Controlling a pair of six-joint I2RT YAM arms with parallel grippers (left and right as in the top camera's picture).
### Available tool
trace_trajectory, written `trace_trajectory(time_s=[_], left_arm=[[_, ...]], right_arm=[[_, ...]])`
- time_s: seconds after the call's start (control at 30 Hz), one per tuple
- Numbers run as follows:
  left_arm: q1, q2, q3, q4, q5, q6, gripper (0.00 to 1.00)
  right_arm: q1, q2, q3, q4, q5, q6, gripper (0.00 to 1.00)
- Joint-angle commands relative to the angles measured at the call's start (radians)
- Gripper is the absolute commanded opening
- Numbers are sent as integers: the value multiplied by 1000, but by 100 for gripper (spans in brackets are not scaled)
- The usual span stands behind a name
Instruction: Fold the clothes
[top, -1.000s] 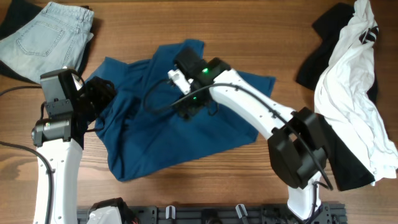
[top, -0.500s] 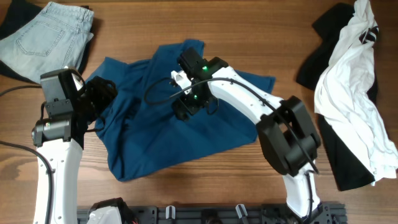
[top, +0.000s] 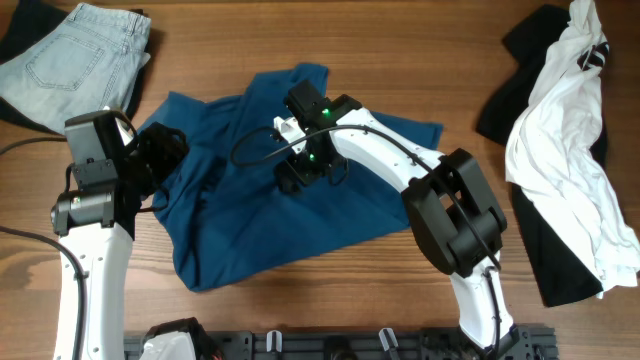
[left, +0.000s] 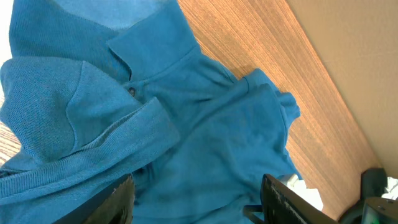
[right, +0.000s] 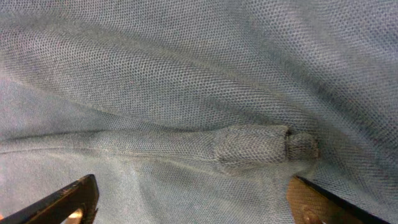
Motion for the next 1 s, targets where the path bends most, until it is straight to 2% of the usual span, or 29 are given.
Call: trace_trajectory(time_s=[0.0, 0.03, 0.07, 0.1, 0.2, 0.23, 0.27, 0.3, 0.33, 0.5, 0.67, 0.97], left_arm=[[-8, 2, 14, 0, 13, 23, 65], [-8, 2, 14, -3, 13, 23, 65], [-8, 2, 14, -3, 13, 24, 65], [-8, 2, 14, -4, 15, 23, 65], [-8, 2, 14, -4, 27, 24, 65], [-8, 2, 14, -5, 27, 24, 65], [-8, 2, 14, -7, 27, 24, 65], [-8, 2, 14, -8, 27, 24, 65], [-8, 2, 14, -10, 27, 24, 65], [-8, 2, 14, -11, 27, 24, 64], [-8, 2, 14, -11, 27, 24, 64], [-8, 2, 14, -10, 27, 24, 64]], right_arm=[[7, 66, -3, 7, -53, 12, 55], [7, 66, -3, 8, -53, 14, 14], [7, 66, -3, 11, -51, 31, 7], [7, 66, -3, 16, -51, 37, 7], [7, 66, -3, 18, -45, 57, 30], [7, 66, -3, 18, -45, 57, 30], [7, 66, -3, 16, -45, 57, 27], [7, 66, -3, 14, -45, 55, 19], [7, 66, -3, 12, -45, 53, 6], [7, 64, -3, 10, -30, 57, 5], [5, 19, -3, -47, 82, 54, 4], [-13, -195, -3, -76, 143, 56, 4]])
